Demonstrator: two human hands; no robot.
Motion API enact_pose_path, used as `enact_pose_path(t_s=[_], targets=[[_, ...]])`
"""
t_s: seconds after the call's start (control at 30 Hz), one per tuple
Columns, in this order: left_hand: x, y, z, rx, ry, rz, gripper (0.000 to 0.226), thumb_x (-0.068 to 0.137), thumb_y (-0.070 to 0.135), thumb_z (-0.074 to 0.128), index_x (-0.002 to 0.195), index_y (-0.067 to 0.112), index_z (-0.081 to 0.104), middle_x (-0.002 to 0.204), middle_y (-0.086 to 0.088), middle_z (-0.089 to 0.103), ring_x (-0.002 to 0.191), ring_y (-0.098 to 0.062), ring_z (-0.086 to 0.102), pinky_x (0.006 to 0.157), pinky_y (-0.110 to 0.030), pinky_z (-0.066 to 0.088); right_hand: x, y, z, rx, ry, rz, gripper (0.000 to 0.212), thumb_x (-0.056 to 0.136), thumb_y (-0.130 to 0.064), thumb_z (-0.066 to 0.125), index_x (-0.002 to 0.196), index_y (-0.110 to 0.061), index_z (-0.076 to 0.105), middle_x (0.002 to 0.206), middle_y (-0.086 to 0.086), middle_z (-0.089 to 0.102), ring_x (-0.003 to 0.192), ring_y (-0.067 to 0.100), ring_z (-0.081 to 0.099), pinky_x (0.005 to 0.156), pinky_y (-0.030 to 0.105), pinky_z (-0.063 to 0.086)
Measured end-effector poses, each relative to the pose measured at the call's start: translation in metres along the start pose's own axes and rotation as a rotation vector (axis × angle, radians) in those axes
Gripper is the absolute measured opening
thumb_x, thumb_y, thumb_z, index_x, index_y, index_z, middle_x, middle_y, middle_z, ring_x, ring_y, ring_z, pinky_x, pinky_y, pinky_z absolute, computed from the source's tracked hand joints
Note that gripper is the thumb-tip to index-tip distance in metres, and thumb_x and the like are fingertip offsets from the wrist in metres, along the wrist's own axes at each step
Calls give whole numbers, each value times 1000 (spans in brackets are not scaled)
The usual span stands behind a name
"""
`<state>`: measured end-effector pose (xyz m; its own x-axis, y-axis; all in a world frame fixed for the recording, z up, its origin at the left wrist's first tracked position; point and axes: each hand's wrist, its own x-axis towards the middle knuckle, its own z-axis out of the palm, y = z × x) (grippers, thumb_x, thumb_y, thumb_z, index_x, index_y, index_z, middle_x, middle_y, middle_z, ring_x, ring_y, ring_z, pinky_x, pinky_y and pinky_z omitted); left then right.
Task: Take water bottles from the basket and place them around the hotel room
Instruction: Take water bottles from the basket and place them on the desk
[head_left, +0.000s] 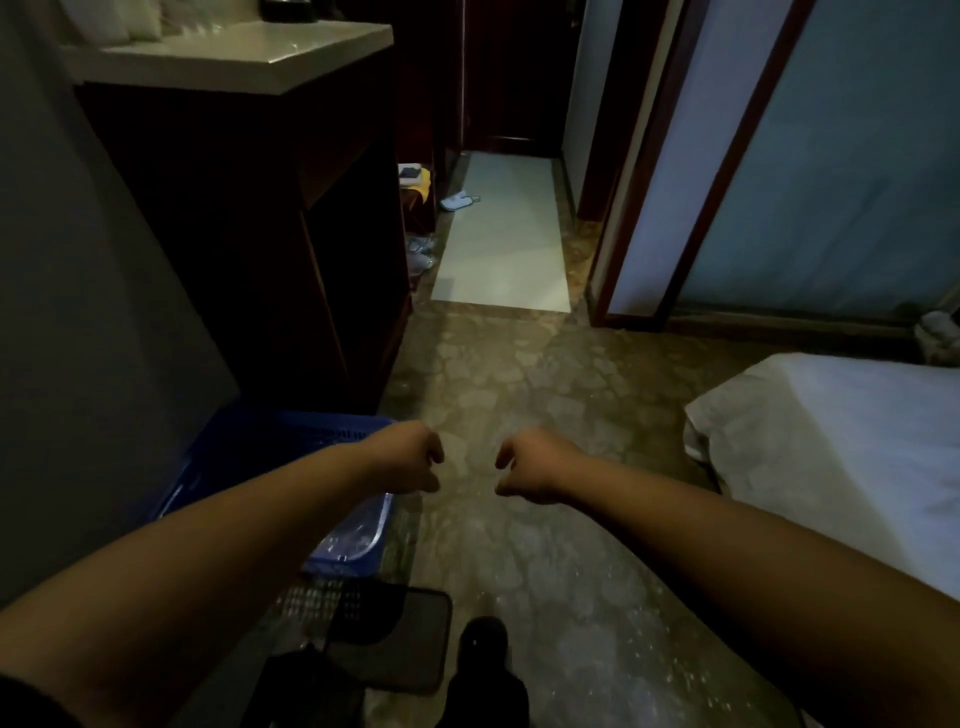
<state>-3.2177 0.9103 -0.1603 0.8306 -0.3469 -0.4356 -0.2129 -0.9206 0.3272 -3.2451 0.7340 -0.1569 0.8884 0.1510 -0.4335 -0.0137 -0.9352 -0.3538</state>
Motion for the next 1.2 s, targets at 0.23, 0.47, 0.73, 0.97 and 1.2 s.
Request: enact_pose_path(t_s=[0.23, 0.47, 0.73, 0.97, 1.2], targets=[[106, -38, -73, -20, 35, -55, 43, 78, 19, 71, 119, 11, 62, 116, -7, 64, 105, -21, 61, 86, -28, 48, 131, -9, -67, -46, -64, -34, 43, 82, -28, 68, 121, -13, 59, 118, 11, 62, 98, 23, 63, 82, 33, 54], [155, -88, -125, -113, 97, -173, 35, 78, 23, 69, 111, 13, 65, 110, -5, 67, 96, -19, 63, 76, -25, 47, 217, -44, -113, -184, -96, -207, 36, 85, -24, 65, 117, -10, 62, 116, 12, 64, 102, 25, 62, 89, 38, 53], [171, -146, -143, -254, 201, -436, 26, 81, 25, 63, 105, 15, 68, 107, -4, 68, 96, -20, 63, 85, -35, 53, 316, -98, -130, -392, -107, -501, 30, 79, -25, 67, 105, -11, 64, 109, 10, 65, 100, 28, 62, 77, 32, 49], [177, -166, -155, -357, 324, -723, 11, 81, 24, 62, 77, 18, 54, 80, -8, 52, 72, -19, 50, 68, -36, 46, 399, -148, -148, -423, -216, -773, 36, 77, -24, 69, 111, -14, 63, 109, 6, 64, 97, 25, 62, 82, 37, 55], [166, -165, -136, -543, 460, -1050, 36, 84, 28, 62, 115, 10, 62, 115, -9, 63, 101, -26, 60, 90, -39, 50, 447, -178, -137, -497, -326, -993, 43, 79, -26, 68, 120, -16, 58, 116, 4, 61, 100, 22, 60, 76, 32, 53]])
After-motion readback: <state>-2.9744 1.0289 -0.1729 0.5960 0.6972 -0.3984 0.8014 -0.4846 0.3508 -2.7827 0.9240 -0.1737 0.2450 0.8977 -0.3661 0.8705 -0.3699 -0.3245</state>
